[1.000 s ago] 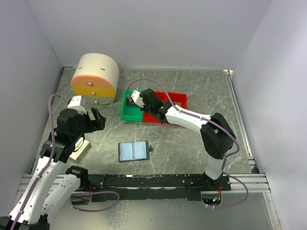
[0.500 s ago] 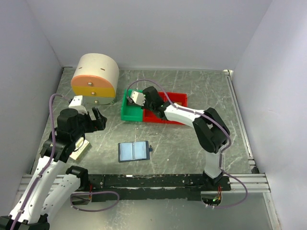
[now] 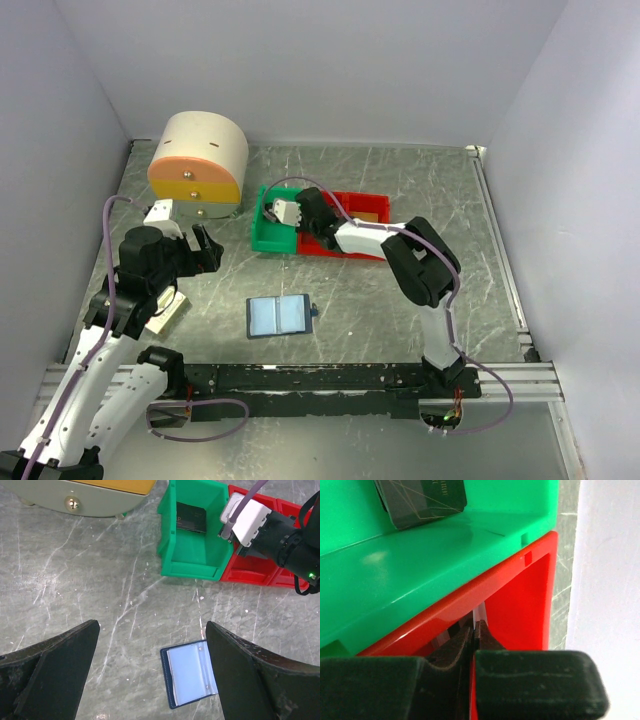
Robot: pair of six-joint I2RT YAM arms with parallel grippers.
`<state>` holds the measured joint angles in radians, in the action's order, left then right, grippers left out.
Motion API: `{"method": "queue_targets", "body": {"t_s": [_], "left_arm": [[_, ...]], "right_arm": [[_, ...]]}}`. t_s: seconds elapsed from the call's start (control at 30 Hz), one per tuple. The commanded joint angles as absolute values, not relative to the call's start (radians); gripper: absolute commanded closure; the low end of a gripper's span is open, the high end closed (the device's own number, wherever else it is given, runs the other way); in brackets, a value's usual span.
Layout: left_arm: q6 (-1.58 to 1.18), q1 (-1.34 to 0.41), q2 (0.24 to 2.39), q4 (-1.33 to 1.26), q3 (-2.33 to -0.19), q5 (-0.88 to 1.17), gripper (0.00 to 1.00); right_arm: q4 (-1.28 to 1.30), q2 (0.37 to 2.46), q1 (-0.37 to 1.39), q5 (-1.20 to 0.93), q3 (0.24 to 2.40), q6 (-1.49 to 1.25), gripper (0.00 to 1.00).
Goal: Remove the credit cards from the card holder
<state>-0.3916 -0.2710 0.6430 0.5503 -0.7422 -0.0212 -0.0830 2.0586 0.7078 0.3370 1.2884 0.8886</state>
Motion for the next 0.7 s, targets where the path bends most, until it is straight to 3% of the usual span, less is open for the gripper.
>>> {"method": "queue_targets", "body": {"t_s": [0.0, 0.07, 0.27, 0.67], "left_arm": [[-0.38, -0.265, 0.637, 0.522, -0.733, -0.003, 0.01], [-0.382, -0.265, 0.642, 0.525, -0.734, -0.007, 0.0], [-0.385, -0.265, 0.651, 0.532, -0.741, -0.013, 0.0], [-0.385, -0.265, 0.641, 0.529, -0.736, -0.01, 0.0]], "right_arm": [[-0.088, 2.083, 0.697, 0.348, 1.322, 0.905, 1.0], [-0.071, 2.084, 0.693, 0.327, 1.33, 0.874, 1.0], [-0.071, 2.059, 0.691, 0.3, 1.314, 0.85, 0.86], [-0.022, 2.036, 0.668, 0.24, 1.302, 0.819, 0.69]]}}
